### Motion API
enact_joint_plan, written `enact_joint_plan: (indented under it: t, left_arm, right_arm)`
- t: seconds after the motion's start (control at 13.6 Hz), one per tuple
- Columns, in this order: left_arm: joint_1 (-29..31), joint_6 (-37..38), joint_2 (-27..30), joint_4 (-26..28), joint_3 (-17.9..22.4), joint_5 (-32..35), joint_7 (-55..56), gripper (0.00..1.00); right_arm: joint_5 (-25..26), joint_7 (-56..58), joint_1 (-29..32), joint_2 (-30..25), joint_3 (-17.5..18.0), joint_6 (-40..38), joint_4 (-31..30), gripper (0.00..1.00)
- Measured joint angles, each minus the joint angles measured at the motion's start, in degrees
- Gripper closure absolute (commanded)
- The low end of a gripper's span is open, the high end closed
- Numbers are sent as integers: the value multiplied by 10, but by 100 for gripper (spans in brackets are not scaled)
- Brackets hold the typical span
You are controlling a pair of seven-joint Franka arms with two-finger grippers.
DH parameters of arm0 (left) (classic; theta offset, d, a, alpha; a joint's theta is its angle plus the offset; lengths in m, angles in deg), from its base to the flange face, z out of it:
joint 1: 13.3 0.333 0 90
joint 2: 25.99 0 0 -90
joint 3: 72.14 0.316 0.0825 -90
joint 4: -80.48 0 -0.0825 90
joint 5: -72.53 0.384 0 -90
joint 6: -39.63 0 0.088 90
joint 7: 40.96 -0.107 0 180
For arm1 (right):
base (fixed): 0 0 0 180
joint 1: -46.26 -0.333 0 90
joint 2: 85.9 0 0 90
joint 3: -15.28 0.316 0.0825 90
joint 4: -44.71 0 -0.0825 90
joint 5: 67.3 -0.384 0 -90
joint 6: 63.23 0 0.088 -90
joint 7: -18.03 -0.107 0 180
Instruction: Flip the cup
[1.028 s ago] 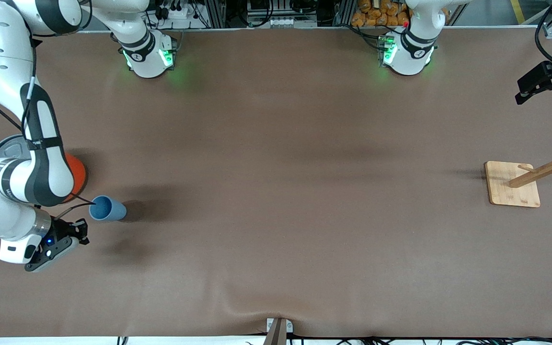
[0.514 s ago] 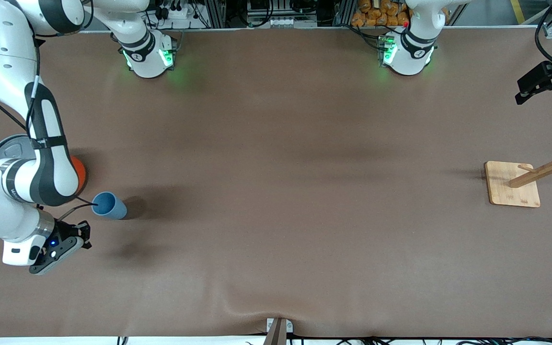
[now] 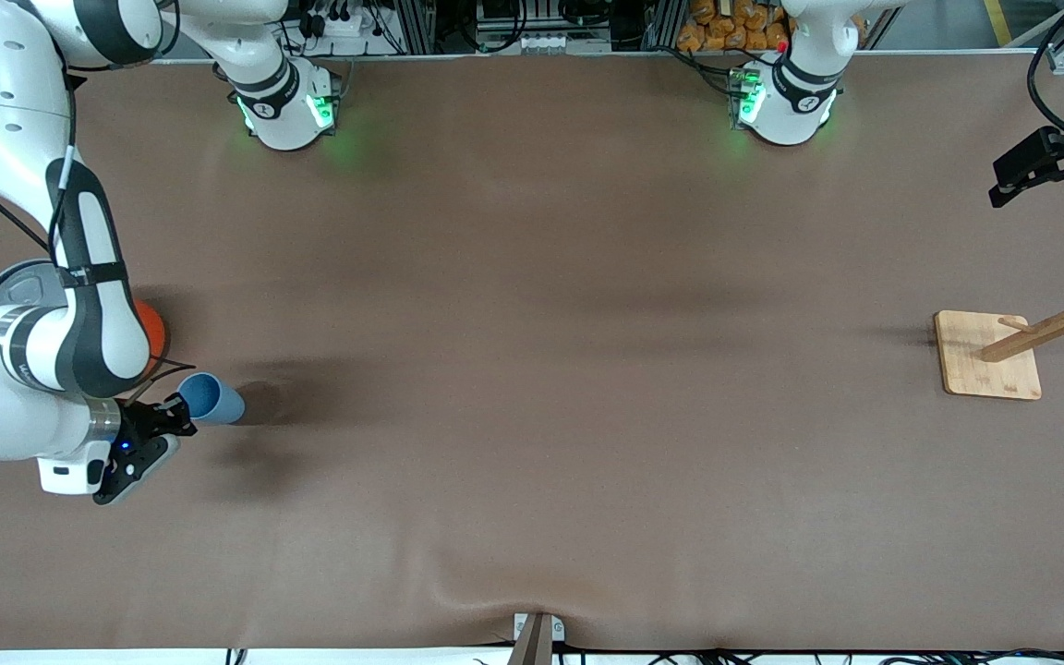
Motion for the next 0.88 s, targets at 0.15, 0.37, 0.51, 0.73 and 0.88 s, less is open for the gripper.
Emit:
enact_joint_plan:
  t: [0.15, 0.37, 0.51, 0.73, 0.88]
  left_arm:
    - [0, 0, 0, 0, 0, 0, 0, 0]
    - [0, 0, 0, 0, 0, 0, 0, 0]
    - [0, 0, 0, -1, 0, 0, 0, 0]
    - [-1, 0, 0, -1, -2, 0, 0, 0]
    - [-1, 0, 0, -1, -3, 0, 0, 0]
  right_arm:
    - [0, 0, -1, -3, 1, -16, 2, 100]
    - [0, 0, -2, -14, 2, -31, 6, 100]
    - [0, 0, -1, -15, 1, -47, 6, 100]
    - [0, 3, 3, -12, -1, -55, -2, 100]
    - [-7, 4, 5, -7, -1, -52, -8, 100]
